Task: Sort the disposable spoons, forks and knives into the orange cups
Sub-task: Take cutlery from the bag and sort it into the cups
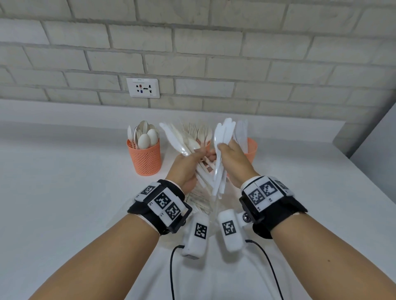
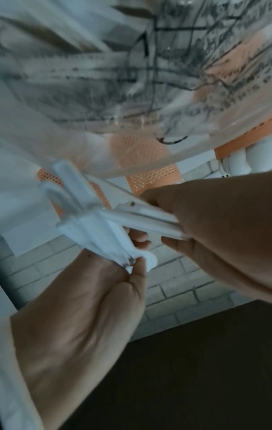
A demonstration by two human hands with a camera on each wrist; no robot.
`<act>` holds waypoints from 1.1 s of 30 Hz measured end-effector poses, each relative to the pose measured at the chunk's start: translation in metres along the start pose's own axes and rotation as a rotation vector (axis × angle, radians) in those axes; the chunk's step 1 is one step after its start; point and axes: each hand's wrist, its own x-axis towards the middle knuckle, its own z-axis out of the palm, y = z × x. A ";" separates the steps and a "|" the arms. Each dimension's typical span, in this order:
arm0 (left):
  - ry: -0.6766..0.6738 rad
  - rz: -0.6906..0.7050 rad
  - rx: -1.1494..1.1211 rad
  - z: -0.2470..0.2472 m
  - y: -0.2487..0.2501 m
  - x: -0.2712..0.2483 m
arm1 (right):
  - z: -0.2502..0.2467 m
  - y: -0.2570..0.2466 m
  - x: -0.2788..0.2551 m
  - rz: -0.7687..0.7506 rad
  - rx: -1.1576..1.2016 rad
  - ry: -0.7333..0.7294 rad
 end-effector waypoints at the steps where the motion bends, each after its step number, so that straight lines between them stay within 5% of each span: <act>1: 0.041 -0.004 -0.016 -0.002 0.001 0.004 | -0.003 0.000 0.001 0.022 0.074 0.021; 6: 0.111 0.002 -0.041 -0.006 0.008 0.016 | -0.034 -0.016 0.021 -0.020 0.162 0.086; 15: -0.129 -0.018 0.087 -0.001 0.006 0.015 | -0.062 -0.021 0.073 -0.446 -0.144 0.326; 23: -0.302 -0.102 0.034 -0.011 0.011 0.016 | -0.061 0.026 0.086 -0.079 -0.293 0.102; 27: -0.291 -0.107 0.039 -0.012 0.009 0.017 | -0.059 0.028 0.095 -0.027 -0.448 0.003; 30: -0.270 -0.087 0.076 -0.008 0.010 0.015 | -0.057 0.015 0.092 -0.149 -0.466 0.090; 33: -0.187 -0.065 0.109 -0.005 0.008 0.016 | -0.048 -0.009 0.074 -0.464 -0.504 0.240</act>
